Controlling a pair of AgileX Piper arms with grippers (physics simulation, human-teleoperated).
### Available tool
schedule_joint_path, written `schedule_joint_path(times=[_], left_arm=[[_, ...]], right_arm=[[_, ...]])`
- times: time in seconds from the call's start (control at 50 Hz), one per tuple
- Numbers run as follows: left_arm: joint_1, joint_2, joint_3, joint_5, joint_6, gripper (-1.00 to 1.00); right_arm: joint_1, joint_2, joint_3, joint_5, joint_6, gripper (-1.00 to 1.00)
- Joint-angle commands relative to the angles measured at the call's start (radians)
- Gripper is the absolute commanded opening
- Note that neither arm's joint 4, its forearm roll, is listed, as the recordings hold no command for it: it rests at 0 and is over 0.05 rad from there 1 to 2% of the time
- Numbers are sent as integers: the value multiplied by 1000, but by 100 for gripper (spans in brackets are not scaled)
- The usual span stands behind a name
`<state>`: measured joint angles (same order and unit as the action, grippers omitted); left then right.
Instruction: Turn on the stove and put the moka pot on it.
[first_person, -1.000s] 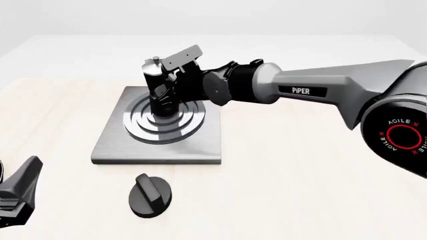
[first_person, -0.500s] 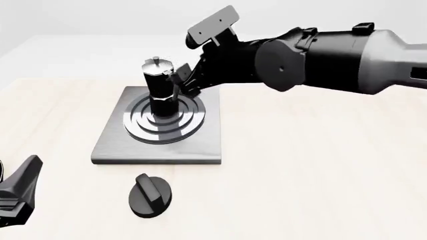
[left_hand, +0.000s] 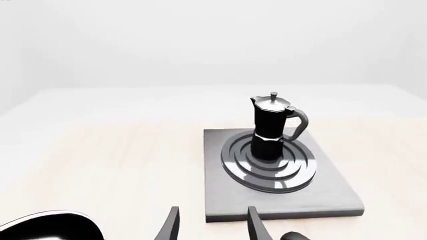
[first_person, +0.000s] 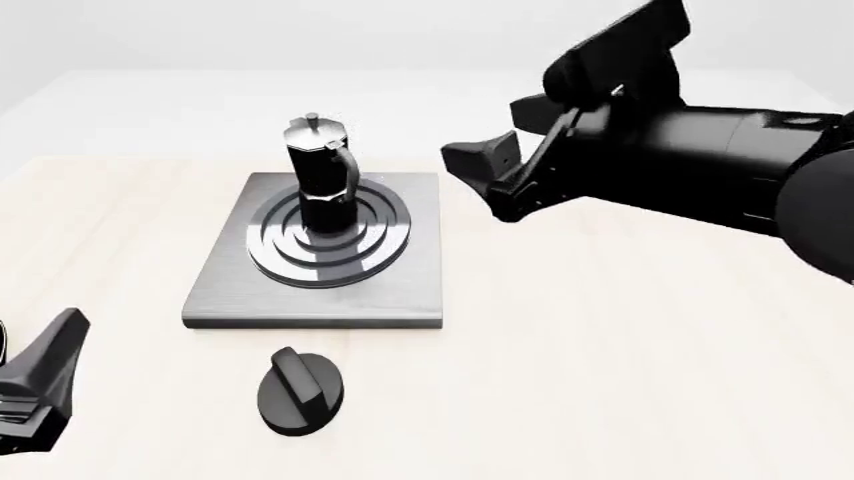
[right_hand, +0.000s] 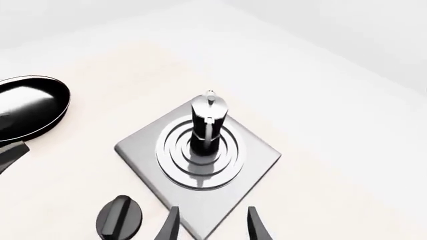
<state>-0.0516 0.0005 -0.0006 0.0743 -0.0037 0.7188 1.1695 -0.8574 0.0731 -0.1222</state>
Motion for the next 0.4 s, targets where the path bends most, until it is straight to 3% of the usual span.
schedule_joint_path(times=[0.02,0.22,0.4], left_arm=[[-16,0,0,-8,-3,100],[-31,0,-1,-13,-6,100],[-23,0,-2,-18,-4,100]], right_arm=[[-21,-178,197,-79,76,100],[-52,-306,350,-140,124,100],[-54,-428,587,-287,160,100]])
